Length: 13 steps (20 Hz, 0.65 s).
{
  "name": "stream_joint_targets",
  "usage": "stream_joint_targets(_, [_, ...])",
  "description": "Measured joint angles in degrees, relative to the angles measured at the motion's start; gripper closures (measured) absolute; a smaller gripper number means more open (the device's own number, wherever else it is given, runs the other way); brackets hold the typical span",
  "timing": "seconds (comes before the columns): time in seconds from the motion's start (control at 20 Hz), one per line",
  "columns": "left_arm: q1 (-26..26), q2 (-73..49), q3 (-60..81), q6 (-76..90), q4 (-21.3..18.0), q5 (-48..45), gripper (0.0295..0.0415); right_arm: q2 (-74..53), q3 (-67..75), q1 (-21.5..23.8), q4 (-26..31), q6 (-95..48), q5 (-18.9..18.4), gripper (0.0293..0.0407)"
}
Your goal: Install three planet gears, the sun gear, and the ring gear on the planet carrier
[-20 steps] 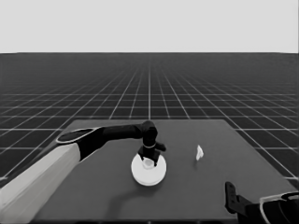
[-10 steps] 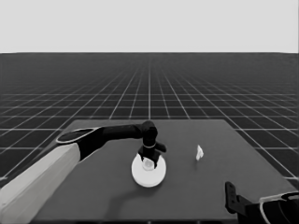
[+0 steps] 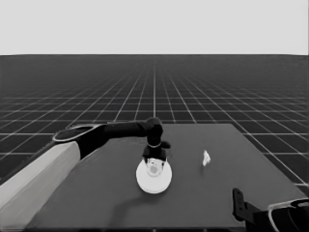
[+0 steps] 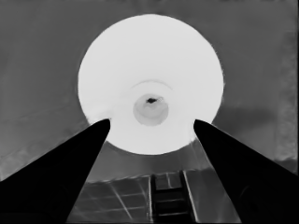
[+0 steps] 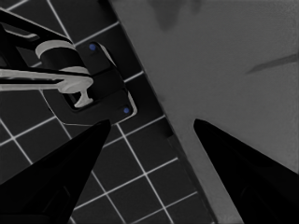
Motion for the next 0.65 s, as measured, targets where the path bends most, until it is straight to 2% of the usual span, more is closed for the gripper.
stream_joint_targets(0.15, [-1.89, -0.05, 0.54, -8.72, -1.48, 0.48, 0.0326, 0.00, 0.00, 0.00, 0.00, 0.00, 0.00, 0.0315])
stream_joint_targets(0.4, [-2.27, -0.02, 0.60, -10.76, -1.84, 0.63, 0.0326, 0.00, 0.00, 0.00, 0.00, 0.00, 0.00, 0.0315])
stream_joint_targets(0.45, [-7.18, -15.31, 26.19, 16.85, 2.03, -19.26, 0.0302, 11.08, -14.98, 18.03, 26.54, 18.59, -8.97, 0.0306])
stream_joint_targets(0.5, [-12.67, -38.15, 46.05, 44.18, 4.34, -31.47, 0.0297, 20.77, -33.79, 25.93, 34.73, 24.97, -12.66, 0.0308])
stream_joint_targets(0.55, [-15.87, -54.12, 57.49, 61.87, 5.73, -38.57, 0.0309, 27.49, -47.72, 27.27, 36.38, 27.06, -15.49, 0.0311])
stream_joint_targets(0.65, [-18.69, -68.25, 68.49, 78.39, 6.99, -45.24, 0.0323, 35.21, -63.87, 27.49, 37.05, 27.32, -18.33, 0.0314])
